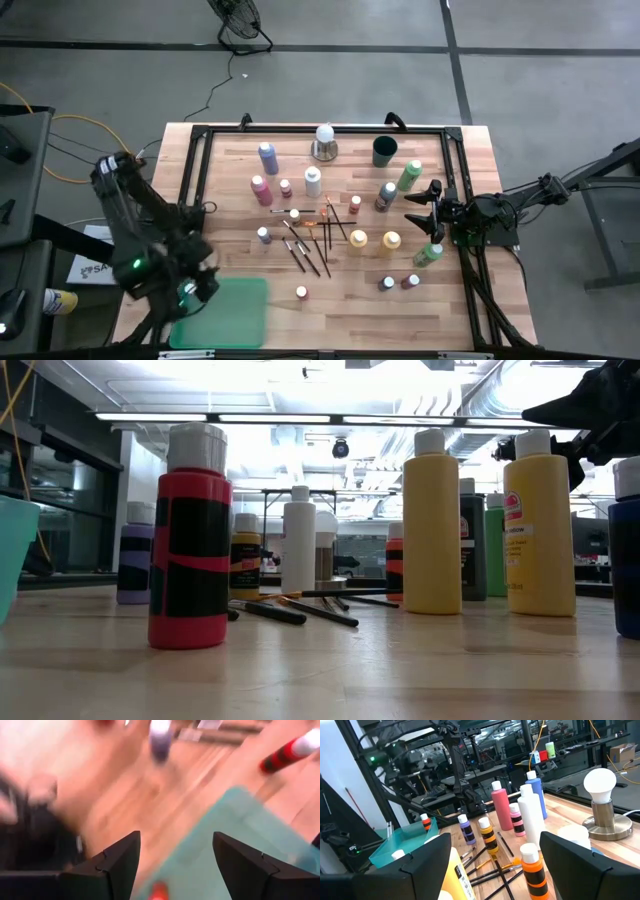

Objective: Pick & Place Paint Supplies
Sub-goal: Put the purple paint bottle into the green bin

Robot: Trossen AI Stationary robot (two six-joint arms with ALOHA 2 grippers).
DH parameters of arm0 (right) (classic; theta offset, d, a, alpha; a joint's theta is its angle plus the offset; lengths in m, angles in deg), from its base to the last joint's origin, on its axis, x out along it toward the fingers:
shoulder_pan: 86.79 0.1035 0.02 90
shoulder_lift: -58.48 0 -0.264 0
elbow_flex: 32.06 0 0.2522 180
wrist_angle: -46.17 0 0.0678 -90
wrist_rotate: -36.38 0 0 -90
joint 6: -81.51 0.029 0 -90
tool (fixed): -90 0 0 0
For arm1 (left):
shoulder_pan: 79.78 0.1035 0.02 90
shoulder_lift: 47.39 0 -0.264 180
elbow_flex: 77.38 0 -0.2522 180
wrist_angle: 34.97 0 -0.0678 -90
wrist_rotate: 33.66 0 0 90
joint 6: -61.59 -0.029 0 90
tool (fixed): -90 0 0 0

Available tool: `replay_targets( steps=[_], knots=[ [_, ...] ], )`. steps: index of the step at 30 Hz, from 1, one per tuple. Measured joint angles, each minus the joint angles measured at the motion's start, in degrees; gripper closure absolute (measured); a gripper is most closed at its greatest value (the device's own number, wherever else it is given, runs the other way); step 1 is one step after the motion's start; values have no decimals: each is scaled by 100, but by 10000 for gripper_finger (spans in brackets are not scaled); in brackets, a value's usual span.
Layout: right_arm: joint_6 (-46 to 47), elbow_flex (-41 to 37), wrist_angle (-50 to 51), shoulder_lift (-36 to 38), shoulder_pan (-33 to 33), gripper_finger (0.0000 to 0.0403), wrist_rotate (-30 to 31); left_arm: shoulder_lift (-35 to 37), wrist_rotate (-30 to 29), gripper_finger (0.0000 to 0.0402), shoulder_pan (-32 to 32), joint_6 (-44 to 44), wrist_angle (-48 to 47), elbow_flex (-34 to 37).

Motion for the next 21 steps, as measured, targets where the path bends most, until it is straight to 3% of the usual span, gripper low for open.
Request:
replay_targets(
  steps=[5, 9, 15, 21],
  knots=[
    [1, 1, 0, 0, -1, 104, 0, 51, -267, 158, 1148, -2800, 461, 74],
    [-1, 2, 0, 0, 0, 104, 0, 51, -158, 158, 1828, -4126, 1174, 353],
    [0, 0, 0, 0, -2, 104, 0, 51, 59, 158, 2534, -4476, 1901, 1065],
    [-1, 2, 0, 0, -2, 104, -1, 51, 280, 158, 3051, -4476, 2014, 1582]
  ],
)
